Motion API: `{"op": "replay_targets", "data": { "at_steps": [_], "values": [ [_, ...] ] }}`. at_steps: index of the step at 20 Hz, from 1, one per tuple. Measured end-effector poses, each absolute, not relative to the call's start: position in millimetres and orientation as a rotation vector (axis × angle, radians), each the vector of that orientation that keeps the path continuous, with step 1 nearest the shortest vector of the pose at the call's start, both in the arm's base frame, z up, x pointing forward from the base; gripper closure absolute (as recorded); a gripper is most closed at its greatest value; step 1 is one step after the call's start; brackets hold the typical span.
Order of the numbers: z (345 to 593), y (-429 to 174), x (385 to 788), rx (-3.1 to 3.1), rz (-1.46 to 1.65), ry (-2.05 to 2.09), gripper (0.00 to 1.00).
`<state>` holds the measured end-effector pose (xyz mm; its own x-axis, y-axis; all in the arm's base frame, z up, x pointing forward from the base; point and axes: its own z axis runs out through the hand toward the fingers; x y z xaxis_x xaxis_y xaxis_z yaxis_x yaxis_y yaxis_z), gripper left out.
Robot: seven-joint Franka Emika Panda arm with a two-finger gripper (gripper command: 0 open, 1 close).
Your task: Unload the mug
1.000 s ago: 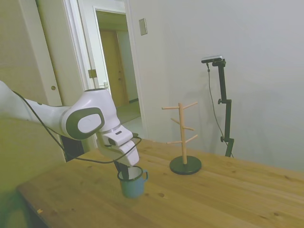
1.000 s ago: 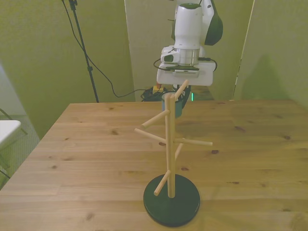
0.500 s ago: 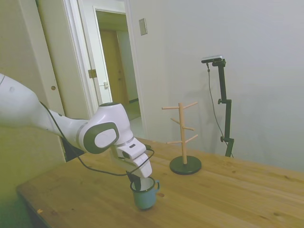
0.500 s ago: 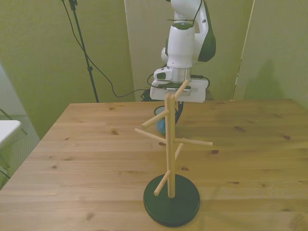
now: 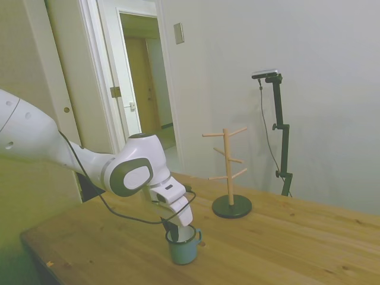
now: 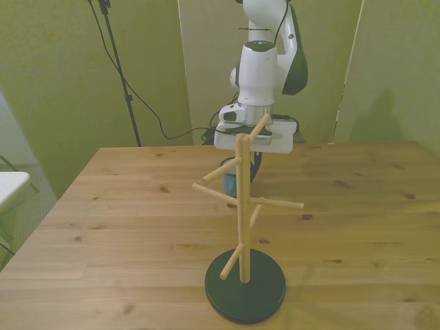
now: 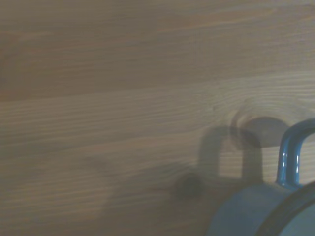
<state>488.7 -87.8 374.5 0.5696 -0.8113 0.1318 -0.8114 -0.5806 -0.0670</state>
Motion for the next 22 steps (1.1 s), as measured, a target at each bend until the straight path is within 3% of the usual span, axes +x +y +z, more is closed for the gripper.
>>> {"op": "replay_targets", "data": {
  "at_steps": [1,2,15,18,22],
  "values": [
    [373.7,-87.8,488.8,2.782,0.231,-1.44,1.0],
    [372.9,-87.7,488.8,2.782,0.229,-1.441,0.0],
    [371.7,-91.1,477.4,2.779,0.191,-1.423,0.0],
    [396.3,-97.1,470.8,2.777,0.212,-1.411,0.0],
    [454.8,-99.1,464.4,2.814,0.27,-1.387,0.0]
  ]
}}
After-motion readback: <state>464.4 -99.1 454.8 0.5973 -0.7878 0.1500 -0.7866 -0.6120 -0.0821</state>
